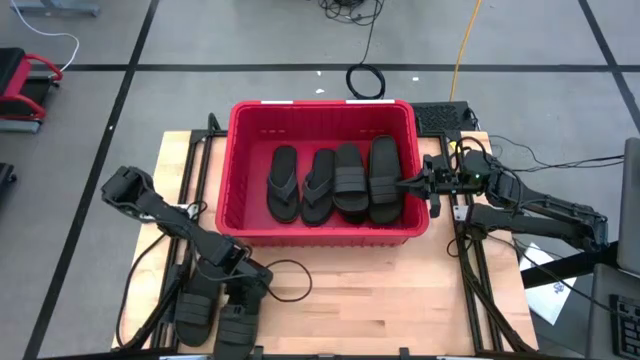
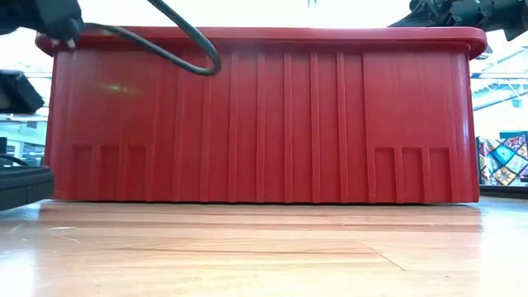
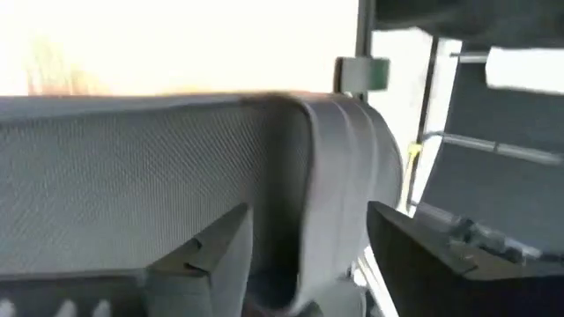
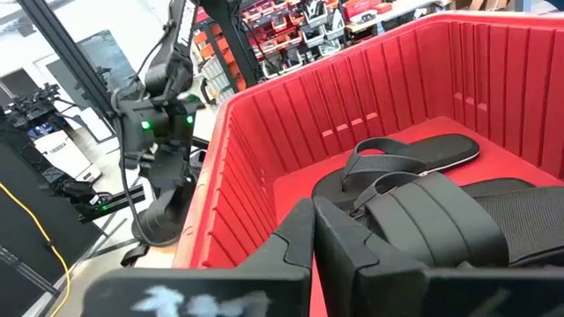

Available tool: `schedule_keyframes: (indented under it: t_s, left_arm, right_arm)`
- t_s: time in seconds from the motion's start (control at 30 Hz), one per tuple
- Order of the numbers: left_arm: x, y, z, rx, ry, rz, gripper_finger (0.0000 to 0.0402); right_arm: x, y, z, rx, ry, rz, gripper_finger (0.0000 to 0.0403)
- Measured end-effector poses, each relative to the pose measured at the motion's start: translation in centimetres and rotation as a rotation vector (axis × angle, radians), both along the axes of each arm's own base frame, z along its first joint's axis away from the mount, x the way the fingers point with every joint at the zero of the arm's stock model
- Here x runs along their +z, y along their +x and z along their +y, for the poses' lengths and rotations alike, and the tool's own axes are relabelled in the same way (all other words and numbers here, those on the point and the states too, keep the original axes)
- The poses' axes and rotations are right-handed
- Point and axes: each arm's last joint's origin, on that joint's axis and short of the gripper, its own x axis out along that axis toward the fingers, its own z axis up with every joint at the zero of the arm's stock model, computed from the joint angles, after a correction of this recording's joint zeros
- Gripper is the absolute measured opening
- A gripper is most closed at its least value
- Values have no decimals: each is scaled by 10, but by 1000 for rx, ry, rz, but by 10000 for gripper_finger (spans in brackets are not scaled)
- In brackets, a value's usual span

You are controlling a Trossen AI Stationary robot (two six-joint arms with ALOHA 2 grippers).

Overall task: Pick and place slides into bin
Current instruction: Put the right slide into the bin

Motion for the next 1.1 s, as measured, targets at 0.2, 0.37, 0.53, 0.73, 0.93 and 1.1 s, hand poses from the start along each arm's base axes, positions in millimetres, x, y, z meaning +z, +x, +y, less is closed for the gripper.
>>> schedule_keyframes:
  t_s: [0.2,0.37,0.53,0.73,0.93,1.1]
  left_arm:
    - [-30,-1,-5,105,-32,55,250]
    - [-41,-4,-7,107,-47,82,252]
    - [-41,-3,-12,62,-125,36,233]
    - [-39,-1,-15,27,-193,30,202]
    - [-39,-2,-16,-15,-203,-5,105]
    - [-33,-1,-23,-83,-263,-82,14]
  right_arm:
    - [0,0,0,-1,-1,-2,0]
    - [2,0,0,-1,-7,-17,0]
    - [3,0,0,-1,-12,-28,0]
    - [3,0,0,-1,-12,-27,0]
    - [3,0,0,0,-20,-27,0]
    - [3,0,0,2,-40,-27,0]
